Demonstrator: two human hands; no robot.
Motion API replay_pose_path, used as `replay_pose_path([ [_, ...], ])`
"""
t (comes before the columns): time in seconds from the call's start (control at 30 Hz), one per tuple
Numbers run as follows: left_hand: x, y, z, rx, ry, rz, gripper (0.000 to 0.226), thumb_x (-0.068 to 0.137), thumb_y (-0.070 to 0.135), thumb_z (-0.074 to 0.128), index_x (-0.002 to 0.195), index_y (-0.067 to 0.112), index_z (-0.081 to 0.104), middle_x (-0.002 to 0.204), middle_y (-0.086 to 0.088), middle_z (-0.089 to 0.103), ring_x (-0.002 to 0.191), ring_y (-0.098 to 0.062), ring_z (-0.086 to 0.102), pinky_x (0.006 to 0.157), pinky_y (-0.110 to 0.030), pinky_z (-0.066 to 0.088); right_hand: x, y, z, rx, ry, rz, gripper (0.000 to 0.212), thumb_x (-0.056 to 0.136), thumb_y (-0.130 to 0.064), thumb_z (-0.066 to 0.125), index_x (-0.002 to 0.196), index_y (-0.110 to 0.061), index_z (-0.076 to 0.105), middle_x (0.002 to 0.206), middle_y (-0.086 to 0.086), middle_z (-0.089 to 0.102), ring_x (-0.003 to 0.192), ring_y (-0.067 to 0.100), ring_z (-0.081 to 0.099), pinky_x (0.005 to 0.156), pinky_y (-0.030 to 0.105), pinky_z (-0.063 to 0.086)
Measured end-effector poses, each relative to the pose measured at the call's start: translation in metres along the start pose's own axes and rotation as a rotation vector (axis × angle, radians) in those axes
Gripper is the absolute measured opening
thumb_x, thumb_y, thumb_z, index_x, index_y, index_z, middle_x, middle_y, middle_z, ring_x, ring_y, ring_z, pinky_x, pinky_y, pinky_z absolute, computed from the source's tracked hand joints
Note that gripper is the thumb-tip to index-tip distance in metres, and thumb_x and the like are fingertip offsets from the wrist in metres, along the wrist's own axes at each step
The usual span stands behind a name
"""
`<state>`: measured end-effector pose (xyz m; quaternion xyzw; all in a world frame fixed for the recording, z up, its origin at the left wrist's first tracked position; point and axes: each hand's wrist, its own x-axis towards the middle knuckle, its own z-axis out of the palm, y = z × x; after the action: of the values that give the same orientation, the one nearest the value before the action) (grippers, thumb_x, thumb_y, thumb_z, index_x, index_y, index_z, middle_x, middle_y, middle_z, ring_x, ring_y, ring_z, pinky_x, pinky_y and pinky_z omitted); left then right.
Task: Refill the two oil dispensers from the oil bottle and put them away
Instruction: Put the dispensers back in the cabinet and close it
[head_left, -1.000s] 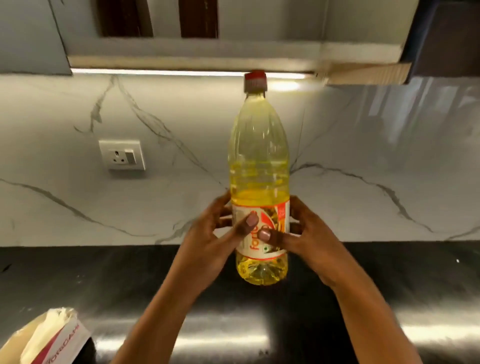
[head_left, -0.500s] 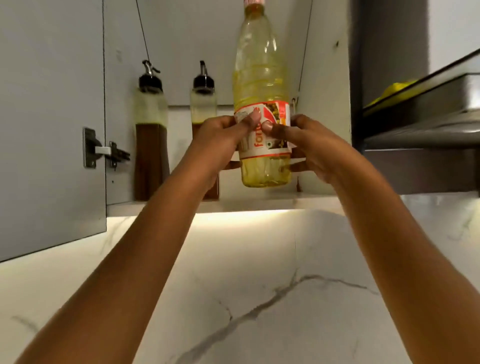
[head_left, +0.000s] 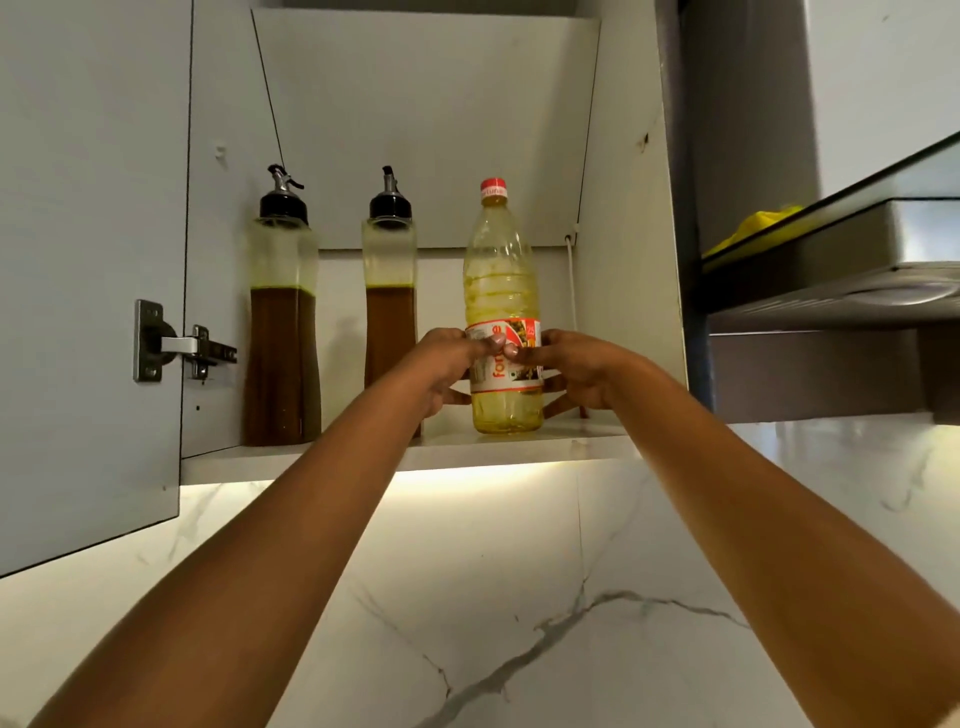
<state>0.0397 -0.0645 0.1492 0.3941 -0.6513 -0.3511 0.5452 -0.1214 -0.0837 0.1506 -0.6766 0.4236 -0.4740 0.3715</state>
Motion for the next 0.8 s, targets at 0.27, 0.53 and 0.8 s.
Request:
replay_pose_path([
  [0.27, 0.014, -0.011, 0.001, 0.002, 0.026, -0.047, 0.055, 0.088, 0.019, 0.068, 0.137, 0.012, 0.045, 0.133, -0.011, 0.055, 0.124, -0.029, 0.051, 0.090, -0.055, 0.048, 0.018, 0.008, -0.003, 0.002, -0.045, 0.071, 0.063, 0.081, -0.011, 0.070, 0.134, -0.020, 0.038, 0.127, 0.009, 0.054, 0.117, 0.032, 0.053, 0.097, 0.057, 0.044],
  [0.53, 0.020, -0.017, 0.001, 0.002, 0.042, -0.074, 0.063, 0.088, 0.014, 0.068, 0.143, 0.015, 0.039, 0.137, -0.012, 0.053, 0.126, -0.031, 0.051, 0.095, -0.059, 0.046, 0.028, 0.014, 0.001, 0.020, -0.066, 0.084, 0.068, 0.082, -0.010, 0.069, 0.139, -0.019, 0.034, 0.131, 0.009, 0.053, 0.120, 0.031, 0.050, 0.100, 0.056, 0.041],
  [0.8, 0.019, -0.016, 0.004, 0.059, 0.062, -0.110, 0.073, 0.087, 0.016, 0.068, 0.149, 0.017, 0.029, 0.145, -0.012, 0.045, 0.130, -0.032, 0.045, 0.100, -0.056, 0.042, 0.023, 0.011, -0.001, -0.008, -0.067, 0.131, 0.078, 0.081, -0.015, 0.071, 0.144, -0.023, 0.026, 0.140, 0.010, 0.044, 0.128, 0.032, 0.042, 0.102, 0.057, 0.039],
])
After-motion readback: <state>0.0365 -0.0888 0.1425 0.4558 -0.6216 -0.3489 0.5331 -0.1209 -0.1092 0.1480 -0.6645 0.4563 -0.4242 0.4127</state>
